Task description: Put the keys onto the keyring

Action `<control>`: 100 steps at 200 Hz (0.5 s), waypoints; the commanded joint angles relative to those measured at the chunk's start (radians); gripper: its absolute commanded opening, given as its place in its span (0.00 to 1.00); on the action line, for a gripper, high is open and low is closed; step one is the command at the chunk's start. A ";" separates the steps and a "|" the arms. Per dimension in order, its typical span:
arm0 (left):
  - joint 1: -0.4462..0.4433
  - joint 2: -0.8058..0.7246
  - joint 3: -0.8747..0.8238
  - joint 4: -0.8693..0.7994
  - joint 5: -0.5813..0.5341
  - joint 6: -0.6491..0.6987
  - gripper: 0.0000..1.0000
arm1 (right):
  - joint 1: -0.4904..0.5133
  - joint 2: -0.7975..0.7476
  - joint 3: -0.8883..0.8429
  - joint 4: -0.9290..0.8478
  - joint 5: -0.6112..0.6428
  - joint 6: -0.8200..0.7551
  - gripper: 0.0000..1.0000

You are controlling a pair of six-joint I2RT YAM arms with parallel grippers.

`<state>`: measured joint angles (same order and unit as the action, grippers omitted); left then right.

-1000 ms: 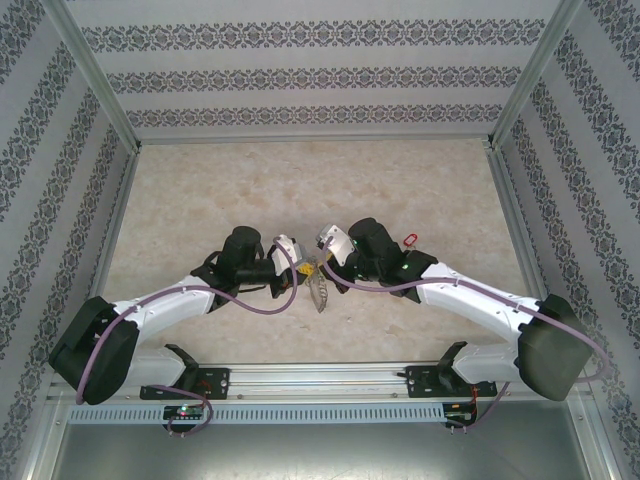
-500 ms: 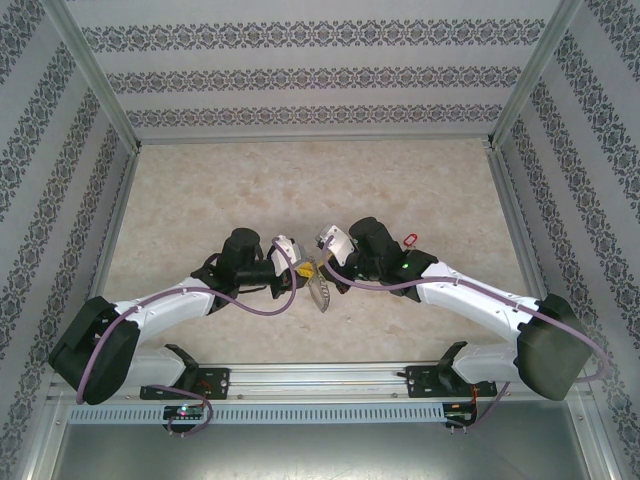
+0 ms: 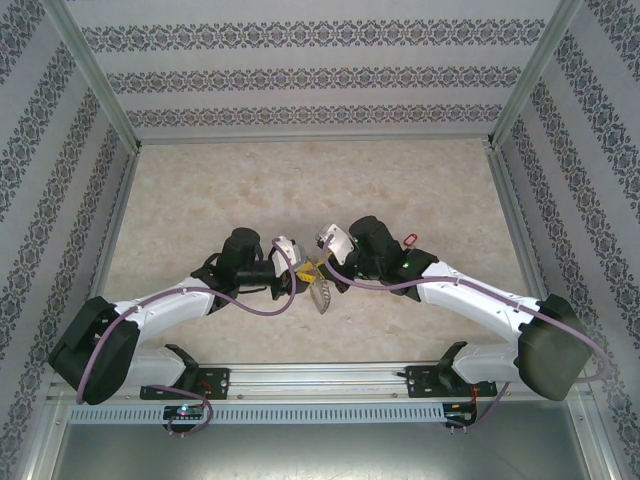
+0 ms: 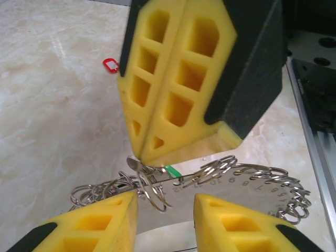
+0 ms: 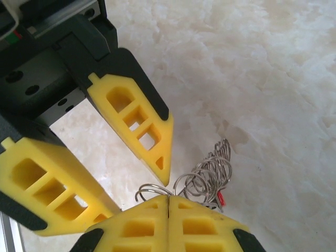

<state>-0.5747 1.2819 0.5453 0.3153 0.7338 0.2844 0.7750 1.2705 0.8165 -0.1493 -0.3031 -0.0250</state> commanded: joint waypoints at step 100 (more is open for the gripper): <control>-0.002 -0.056 0.015 -0.005 -0.034 -0.036 0.37 | 0.013 -0.032 0.035 -0.004 -0.001 -0.012 0.00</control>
<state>-0.5747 1.2201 0.5446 0.2935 0.6956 0.2600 0.7769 1.2625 0.8230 -0.1493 -0.3031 -0.0257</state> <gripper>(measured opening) 0.370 0.059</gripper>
